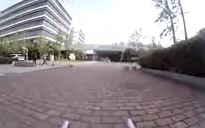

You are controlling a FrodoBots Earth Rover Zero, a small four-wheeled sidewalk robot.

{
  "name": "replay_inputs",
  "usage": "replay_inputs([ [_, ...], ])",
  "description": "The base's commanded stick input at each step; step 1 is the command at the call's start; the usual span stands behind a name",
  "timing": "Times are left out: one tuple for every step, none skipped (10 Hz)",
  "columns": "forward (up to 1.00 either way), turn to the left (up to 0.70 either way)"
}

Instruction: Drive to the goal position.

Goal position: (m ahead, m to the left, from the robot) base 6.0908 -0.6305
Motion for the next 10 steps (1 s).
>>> replay_inputs([
  [0.7,-0.14],
  [0.7,-0.14],
  [0.7,-0.14],
  [0.7,-0.14],
  [0.7,-0.14],
  [0.7,-0.14],
  [0.7,-0.14],
  [0.7,-0.14],
  [0.7,-0.09],
  [0.7,-0.04],
])
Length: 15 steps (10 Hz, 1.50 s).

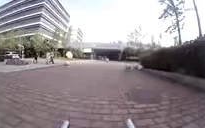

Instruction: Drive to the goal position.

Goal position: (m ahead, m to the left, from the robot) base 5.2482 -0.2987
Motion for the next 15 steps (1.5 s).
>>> replay_inputs([
  [0.7,0.0],
  [0.7,0.0],
  [0.7,0.0],
  [0.7,0.0],
  [0.7,0.0],
  [0.7,0.0],
  [0.7,0.0],
  [0.7,0.0],
  [0.7,-0.11],
  [0.7,-0.14],
  [0.7,-0.14],
  [0.7,-0.14],
  [0.7,-0.14],
  [0.7,-0.14],
  [0.7,-0.14],
])
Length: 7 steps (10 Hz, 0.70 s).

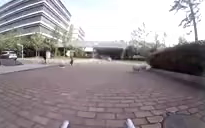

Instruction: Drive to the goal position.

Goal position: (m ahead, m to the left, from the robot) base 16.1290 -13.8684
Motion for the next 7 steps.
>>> replay_inputs([
  [0.7,-0.13],
  [0.7,0.0],
  [0.7,0.0],
  [0.7,0.0],
  [0.7,-0.09],
  [0.7,-0.13],
  [0.7,-0.14],
])
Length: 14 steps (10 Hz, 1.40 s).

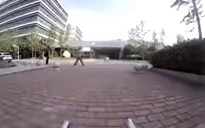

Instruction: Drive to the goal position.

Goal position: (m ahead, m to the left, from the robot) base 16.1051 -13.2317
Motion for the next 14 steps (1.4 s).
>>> replay_inputs([
  [0.7,-0.14],
  [0.7,-0.14],
  [0.7,-0.14],
  [0.7,-0.14],
  [0.7,-0.14],
  [0.7,-0.14],
  [0.7,-0.14],
  [0.7,-0.14],
  [0.7,-0.14],
  [0.7,-0.14],
  [0.7,-0.14],
  [0.7,-0.14],
  [0.7,-0.14],
  [0.7,-0.14],
])
